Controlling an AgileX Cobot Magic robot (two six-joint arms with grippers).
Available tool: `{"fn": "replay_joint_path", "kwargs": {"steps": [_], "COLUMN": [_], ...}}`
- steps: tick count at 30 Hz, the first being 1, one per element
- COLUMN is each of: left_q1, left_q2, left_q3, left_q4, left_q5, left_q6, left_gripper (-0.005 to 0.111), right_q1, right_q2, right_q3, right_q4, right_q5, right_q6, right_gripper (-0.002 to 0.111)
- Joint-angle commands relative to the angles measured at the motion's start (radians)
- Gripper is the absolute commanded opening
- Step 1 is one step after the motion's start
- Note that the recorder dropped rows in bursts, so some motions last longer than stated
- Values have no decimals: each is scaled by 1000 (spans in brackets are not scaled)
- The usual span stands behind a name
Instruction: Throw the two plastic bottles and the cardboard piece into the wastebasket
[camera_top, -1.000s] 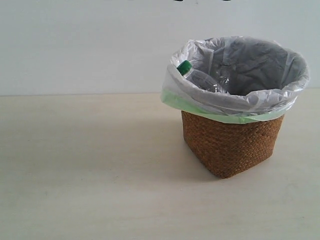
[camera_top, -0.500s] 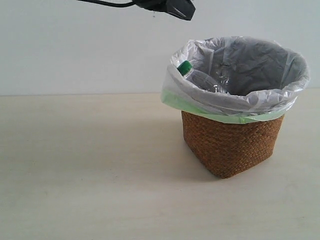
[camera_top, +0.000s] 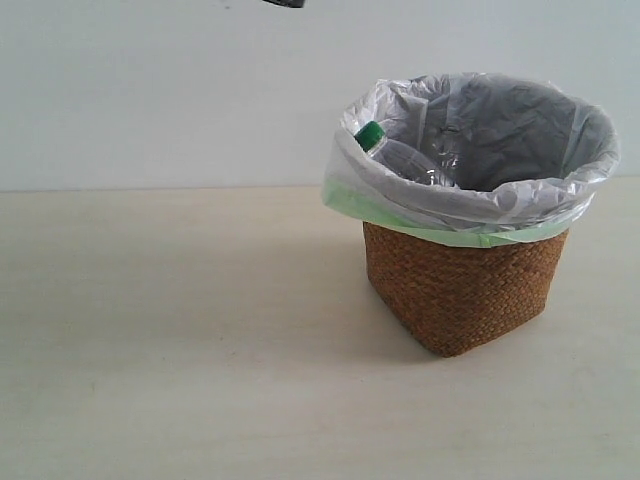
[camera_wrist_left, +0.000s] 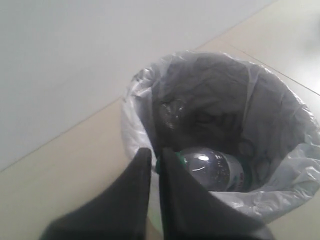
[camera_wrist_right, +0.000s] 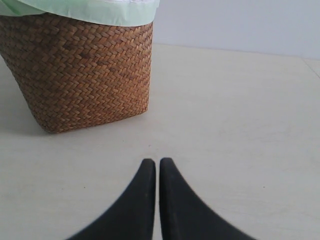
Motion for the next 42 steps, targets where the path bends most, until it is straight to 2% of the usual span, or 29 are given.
{"fn": "replay_joint_path", "kwargs": {"steps": [1,5,8,12,14,15,16,23,26,29,32,42], "left_q1": [43,72,81,81,81,81,81,81,81,81,81,81], "left_q2": [-158,-298,-498,-679,-862,-922,-1025,-1479,-1576,-1642,-1657,-1657], "left_q3": [185,354,555,741,907,950,1028,1294,1333,1347,1347,1347], "left_q4": [2,4,4,-24,-24,-24,-24,-66,-84,-79,-79,-79], "left_q5": [-155,-263,-431,-588,-720,-751,-777,-773,-729,-622,-550,-542], "left_q6": [6,14,6,-1,-1,-1,-1,-1,-1,-1,3,3], "left_gripper": [5,5,5,5,5,5,5,5,5,5,5,5], "right_q1": [-5,-5,-5,-5,-5,-5,-5,-5,-5,-5,-5,-5], "right_q2": [-5,-5,-5,-5,-5,-5,-5,-5,-5,-5,-5,-5], "right_q3": [-1,-1,-1,-1,-1,-1,-1,-1,-1,-1,-1,-1], "right_q4": [-1,-1,-1,-1,-1,-1,-1,-1,-1,-1,-1,-1], "right_q5": [-4,-4,-4,-4,-4,-4,-4,-4,-4,-4,-4,-4], "right_q6": [0,0,0,0,0,0,0,0,0,0,0,0], "right_gripper": [0,0,0,0,0,0,0,0,0,0,0,0]}}
